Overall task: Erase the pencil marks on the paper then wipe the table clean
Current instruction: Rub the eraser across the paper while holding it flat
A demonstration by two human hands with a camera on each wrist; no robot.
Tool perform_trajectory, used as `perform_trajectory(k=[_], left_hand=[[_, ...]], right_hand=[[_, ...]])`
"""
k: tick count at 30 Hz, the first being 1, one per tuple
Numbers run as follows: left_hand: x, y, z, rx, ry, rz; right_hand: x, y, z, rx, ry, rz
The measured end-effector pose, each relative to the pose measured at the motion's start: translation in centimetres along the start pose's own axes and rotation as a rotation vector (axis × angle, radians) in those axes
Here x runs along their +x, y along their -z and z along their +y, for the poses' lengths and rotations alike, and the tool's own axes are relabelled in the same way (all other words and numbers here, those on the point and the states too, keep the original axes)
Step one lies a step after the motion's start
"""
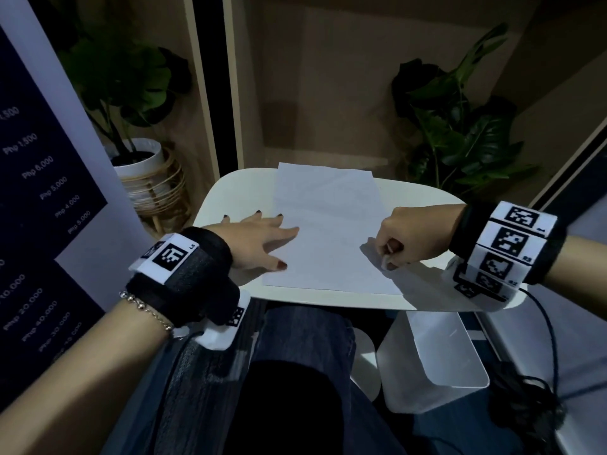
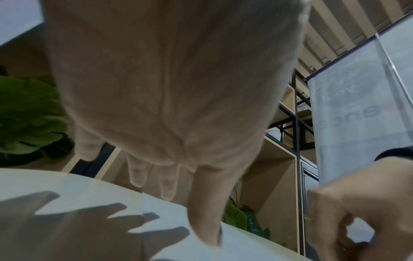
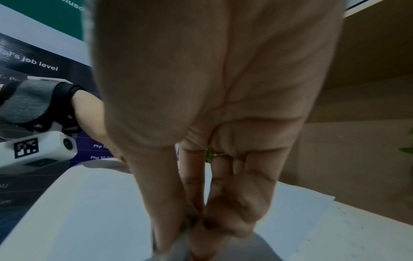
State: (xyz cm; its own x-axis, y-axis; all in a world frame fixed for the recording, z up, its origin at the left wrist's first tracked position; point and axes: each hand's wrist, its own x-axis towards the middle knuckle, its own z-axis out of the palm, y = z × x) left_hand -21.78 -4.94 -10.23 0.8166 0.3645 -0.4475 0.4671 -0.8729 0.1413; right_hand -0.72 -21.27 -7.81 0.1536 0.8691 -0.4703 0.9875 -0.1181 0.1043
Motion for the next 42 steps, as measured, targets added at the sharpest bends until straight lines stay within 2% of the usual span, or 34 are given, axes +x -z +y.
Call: perform_trajectory(k=[2,4,7,9,12,16,19,21,24,26,29,31,33,34,37,40,42], left_hand=[[0.2,-0.3,0.3,0.029,-0.015,-0.031],[0.4,-0.6,0.5,0.045,-0.020,-0.020],[0.5,-0.9,0.6,0.058,-0.014,-0.009],[0.6,-1.1,0.5,0.062,-0.008,-0.017],[0.7,-1.3,0.4,0.056,0.003,-0.037],[0.9,-1.5,0.4,0.058,0.016,-0.042],[1.0,-1.6,0.7,0.066,0.020,-0.048],[0.9,-1.5,0.8,0.082,0.020,-0.053],[0.9,-1.4,0.9,0.078,0.023,-0.062],[0.8,-1.5,0.9,0.068,0.023,-0.067],[0.9,-1.5,1.0,0.070,0.025,-0.071],[0.9,-1.4,1.1,0.082,0.025,-0.084],[0.9,-1.4,1.0,0.083,0.026,-0.091],[0.9,-1.4,1.0,0.079,0.027,-0.092],[1.0,-1.5,0.9,0.072,0.023,-0.096],[1.1,-1.5,0.7,0.073,0.014,-0.085],[1.0,-1.4,0.5,0.084,0.001,-0.086]], right_hand=[[0.0,0.3,0.1,-0.019,-0.018,0.038],[0.1,0.7,-0.1,0.007,0.018,0.146],[0.8,1.0,-1.7,0.075,0.186,0.338],[1.9,0.7,-3.6,0.107,0.294,0.380],[3.3,0.0,-6.0,0.099,0.380,0.330],[2.8,0.0,-5.2,0.078,0.427,0.154],[1.6,0.7,-3.6,0.048,0.340,0.006],[1.3,0.6,-3.2,0.027,0.269,0.051],[1.1,-0.7,-3.0,0.076,0.280,0.155],[0.4,-1.0,-2.7,0.082,0.250,0.075],[-0.2,0.2,-2.5,-0.062,0.151,-0.062],[0.3,0.6,-3.2,-0.070,0.160,0.024],[0.9,0.0,-4.0,-0.003,0.242,0.146],[1.0,-0.4,-4.3,0.034,0.269,0.158],[0.3,-0.6,-3.8,0.046,0.224,0.040],[-0.5,0.1,-2.7,-0.098,0.106,-0.118],[-0.4,0.4,-2.4,-0.136,0.054,-0.062]])
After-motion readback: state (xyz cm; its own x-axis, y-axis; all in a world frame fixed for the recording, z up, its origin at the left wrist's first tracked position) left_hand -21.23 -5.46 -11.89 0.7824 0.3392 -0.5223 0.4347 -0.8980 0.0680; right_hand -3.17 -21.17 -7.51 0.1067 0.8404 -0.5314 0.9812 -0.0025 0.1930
